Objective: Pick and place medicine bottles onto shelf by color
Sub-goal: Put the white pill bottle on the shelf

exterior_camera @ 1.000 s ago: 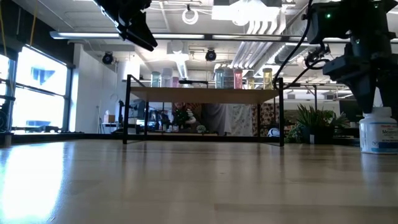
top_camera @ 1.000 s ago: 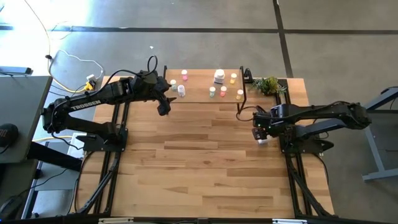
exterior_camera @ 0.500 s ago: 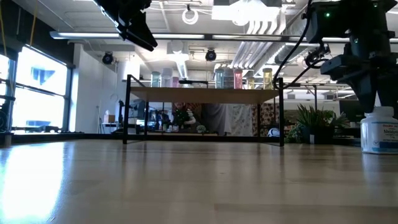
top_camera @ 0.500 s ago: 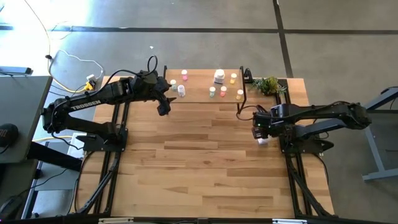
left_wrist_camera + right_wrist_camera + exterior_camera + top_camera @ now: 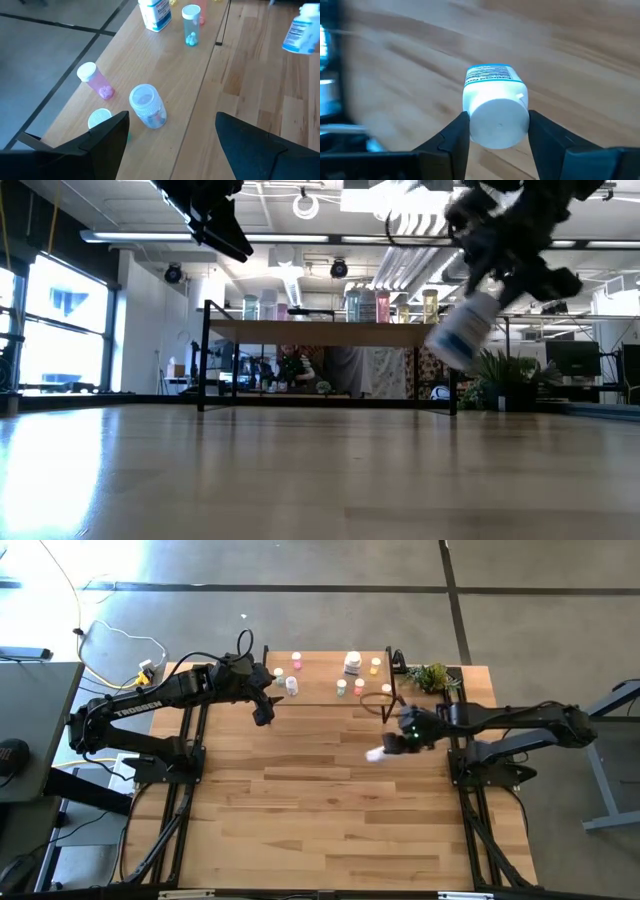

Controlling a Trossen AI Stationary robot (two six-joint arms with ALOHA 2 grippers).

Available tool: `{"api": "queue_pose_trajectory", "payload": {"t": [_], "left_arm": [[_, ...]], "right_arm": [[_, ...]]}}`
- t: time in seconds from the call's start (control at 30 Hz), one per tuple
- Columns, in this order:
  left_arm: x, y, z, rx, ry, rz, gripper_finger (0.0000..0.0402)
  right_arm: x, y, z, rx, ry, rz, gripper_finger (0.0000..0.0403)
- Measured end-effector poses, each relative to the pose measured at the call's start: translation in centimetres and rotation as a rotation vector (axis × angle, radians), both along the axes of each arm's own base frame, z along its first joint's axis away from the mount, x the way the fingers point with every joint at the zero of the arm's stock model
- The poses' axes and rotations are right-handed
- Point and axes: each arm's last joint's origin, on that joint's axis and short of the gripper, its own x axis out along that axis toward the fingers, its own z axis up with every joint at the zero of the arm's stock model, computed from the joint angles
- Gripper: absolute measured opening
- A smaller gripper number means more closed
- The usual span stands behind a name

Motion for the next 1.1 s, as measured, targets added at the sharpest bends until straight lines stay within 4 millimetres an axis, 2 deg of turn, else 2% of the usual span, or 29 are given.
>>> {"api": "queue_pose_trajectory", "payload": {"t": [0.2,0.4,0.83,1.1], "left_arm": [[0.0,0.0,0.0,0.000,0.000,-0.001,0.0284],[0.1,-0.1,0.0,-0.025,-0.017,-0.039,0.0284],[0.5,-0.6,0.2,-0.022,-0.041,-0.071,0.0284],[0.7,-0.9,0.2,-0.017,-0.037,-0.080,0.0284]], "right_arm": [[1.8,-0.4,3.0,-0.112,-0.240,0.013,0.0151],[3.3,-0.7,5.6,-0.197,-0.307,0.050,0.0152],[8.3,-2.9,10.3,-0.367,-0.252,0.193,0.0153],[10.5,-5.5,14.2,-0.529,-0.214,0.321,0.0153]]}}
